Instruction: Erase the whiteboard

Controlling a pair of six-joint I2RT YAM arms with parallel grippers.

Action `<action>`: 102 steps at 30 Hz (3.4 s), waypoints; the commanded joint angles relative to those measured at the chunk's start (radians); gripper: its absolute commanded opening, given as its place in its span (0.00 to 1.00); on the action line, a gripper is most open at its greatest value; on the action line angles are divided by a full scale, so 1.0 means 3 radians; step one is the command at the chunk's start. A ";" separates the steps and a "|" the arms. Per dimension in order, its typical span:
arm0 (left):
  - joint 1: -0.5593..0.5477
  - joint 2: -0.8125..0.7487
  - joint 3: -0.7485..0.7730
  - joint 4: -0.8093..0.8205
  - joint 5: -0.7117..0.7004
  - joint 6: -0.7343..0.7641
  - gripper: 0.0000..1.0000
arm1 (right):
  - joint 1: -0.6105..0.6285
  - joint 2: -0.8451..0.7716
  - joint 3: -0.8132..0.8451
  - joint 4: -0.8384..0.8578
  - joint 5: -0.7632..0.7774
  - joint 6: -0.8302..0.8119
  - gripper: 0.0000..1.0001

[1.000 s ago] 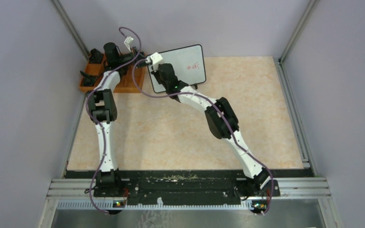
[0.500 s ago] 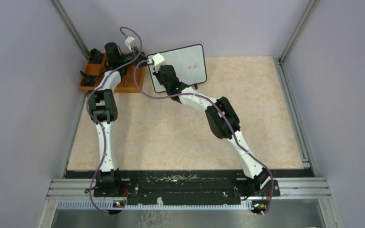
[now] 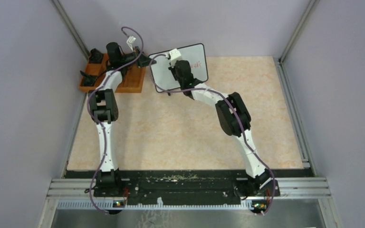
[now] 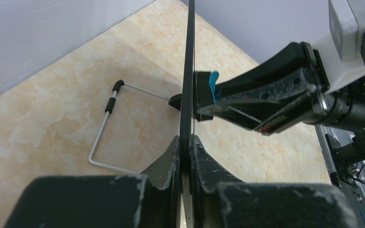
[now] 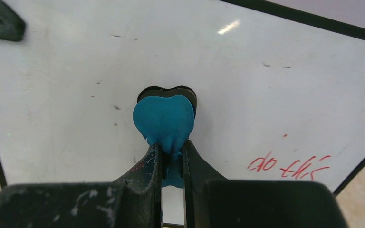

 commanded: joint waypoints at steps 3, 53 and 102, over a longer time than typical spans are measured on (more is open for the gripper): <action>0.0032 0.0036 -0.0039 -0.0005 0.0146 0.0144 0.00 | -0.0369 -0.0282 -0.0136 0.0122 0.0357 -0.0110 0.00; 0.0063 0.0013 -0.0024 -0.0031 0.0141 0.0116 0.00 | -0.0490 -0.0619 -0.0762 0.0338 -0.0203 0.0187 0.00; 0.0046 -0.0085 -0.0137 -0.0128 0.0121 0.0201 0.00 | -0.0237 -0.0482 -0.0682 0.0206 -0.0401 0.0359 0.00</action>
